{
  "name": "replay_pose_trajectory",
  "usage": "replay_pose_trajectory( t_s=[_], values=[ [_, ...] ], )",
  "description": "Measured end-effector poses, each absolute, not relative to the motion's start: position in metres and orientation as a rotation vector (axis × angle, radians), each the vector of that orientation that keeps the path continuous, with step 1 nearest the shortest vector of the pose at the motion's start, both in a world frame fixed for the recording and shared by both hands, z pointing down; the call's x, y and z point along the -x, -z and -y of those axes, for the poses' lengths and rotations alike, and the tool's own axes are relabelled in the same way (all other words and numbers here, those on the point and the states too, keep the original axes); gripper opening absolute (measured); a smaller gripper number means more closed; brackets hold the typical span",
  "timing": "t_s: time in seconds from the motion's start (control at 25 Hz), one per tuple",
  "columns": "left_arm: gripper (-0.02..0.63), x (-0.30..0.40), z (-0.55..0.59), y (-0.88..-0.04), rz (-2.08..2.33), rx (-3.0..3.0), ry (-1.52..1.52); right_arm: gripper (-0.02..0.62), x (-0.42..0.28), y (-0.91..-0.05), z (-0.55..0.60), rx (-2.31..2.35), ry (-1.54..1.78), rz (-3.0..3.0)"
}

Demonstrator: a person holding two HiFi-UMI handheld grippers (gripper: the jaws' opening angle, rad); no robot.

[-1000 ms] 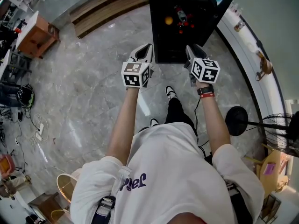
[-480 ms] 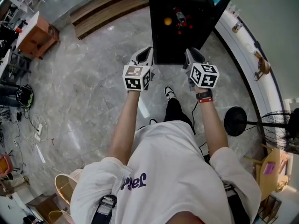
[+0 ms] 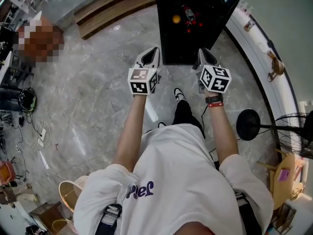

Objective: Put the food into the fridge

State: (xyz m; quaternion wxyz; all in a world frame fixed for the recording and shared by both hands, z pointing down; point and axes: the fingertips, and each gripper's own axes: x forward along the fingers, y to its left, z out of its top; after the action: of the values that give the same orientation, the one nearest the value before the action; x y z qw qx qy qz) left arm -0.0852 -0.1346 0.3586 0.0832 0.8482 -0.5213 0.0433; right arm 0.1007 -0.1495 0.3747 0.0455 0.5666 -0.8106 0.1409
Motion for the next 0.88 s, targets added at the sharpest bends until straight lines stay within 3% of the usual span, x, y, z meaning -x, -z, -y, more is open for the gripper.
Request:
replay_pose_trajectory(
  t_s=[0.32, 0.88],
  values=[
    [0.018, 0.083, 0.130, -0.360, 1.546, -2.535, -0.118, 0.023, -0.111, -0.379, 0.141, -1.779, -0.432, 2.453],
    [0.018, 0.079, 0.128, -0.354, 1.539, -2.549, -0.093, 0.015, -0.114, -0.377, 0.139, -1.806, -0.423, 2.447]
  ],
)
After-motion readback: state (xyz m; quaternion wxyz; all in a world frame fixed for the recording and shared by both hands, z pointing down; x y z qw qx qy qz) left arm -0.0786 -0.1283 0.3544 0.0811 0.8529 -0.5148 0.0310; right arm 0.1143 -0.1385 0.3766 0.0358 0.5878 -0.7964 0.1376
